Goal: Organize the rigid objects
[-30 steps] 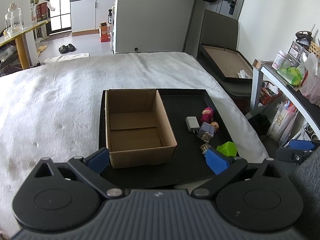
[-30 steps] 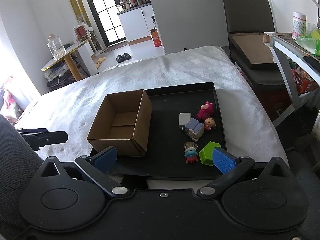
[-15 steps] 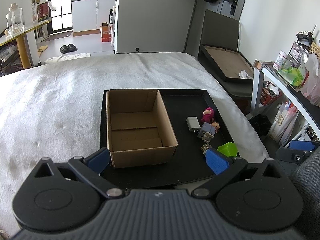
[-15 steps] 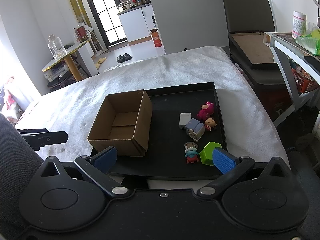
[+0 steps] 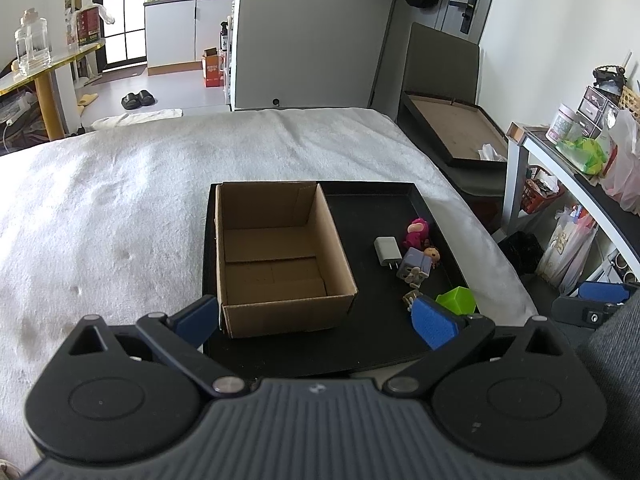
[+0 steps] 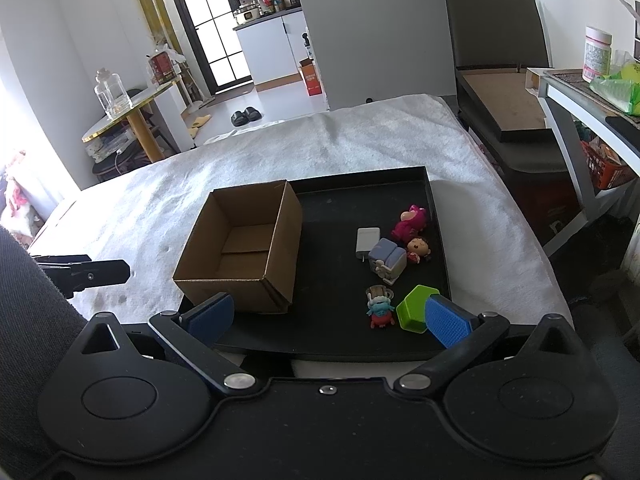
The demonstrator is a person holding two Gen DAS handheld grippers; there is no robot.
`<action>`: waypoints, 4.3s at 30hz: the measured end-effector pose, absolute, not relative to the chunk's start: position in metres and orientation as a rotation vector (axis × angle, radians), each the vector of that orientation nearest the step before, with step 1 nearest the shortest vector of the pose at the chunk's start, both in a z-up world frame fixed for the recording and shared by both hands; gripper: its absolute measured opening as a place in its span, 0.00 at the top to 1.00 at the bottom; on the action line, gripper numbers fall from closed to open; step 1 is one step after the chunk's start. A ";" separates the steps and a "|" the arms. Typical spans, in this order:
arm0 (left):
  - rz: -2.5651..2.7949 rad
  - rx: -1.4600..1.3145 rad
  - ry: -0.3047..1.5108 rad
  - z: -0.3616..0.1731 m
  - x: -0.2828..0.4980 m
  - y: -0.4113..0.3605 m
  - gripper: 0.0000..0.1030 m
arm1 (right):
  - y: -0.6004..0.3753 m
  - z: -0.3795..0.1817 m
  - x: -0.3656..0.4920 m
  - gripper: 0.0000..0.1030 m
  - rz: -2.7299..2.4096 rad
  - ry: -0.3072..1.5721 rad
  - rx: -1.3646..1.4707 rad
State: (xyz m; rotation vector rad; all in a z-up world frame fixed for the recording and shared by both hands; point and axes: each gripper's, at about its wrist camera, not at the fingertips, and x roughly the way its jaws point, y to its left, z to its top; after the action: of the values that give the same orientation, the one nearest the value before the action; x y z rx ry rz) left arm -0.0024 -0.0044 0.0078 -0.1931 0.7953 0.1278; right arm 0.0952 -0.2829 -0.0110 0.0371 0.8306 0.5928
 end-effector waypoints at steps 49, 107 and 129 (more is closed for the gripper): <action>0.373 -0.185 0.809 -0.045 0.043 0.033 0.02 | -0.294 -0.094 0.153 0.00 0.556 0.858 0.091; 0.624 -0.152 0.823 -0.139 0.106 0.049 0.56 | -0.280 -0.204 0.235 0.42 0.238 1.176 0.385; 0.510 -0.146 0.802 -0.135 0.091 0.040 0.93 | -0.271 -0.181 0.228 0.51 0.310 1.013 0.332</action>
State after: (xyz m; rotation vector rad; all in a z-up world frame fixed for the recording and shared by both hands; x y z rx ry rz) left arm 0.0908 0.0404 -0.1347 -0.1459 0.8022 0.5101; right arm 0.2276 -0.2709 -0.1808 0.3323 1.0125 0.3101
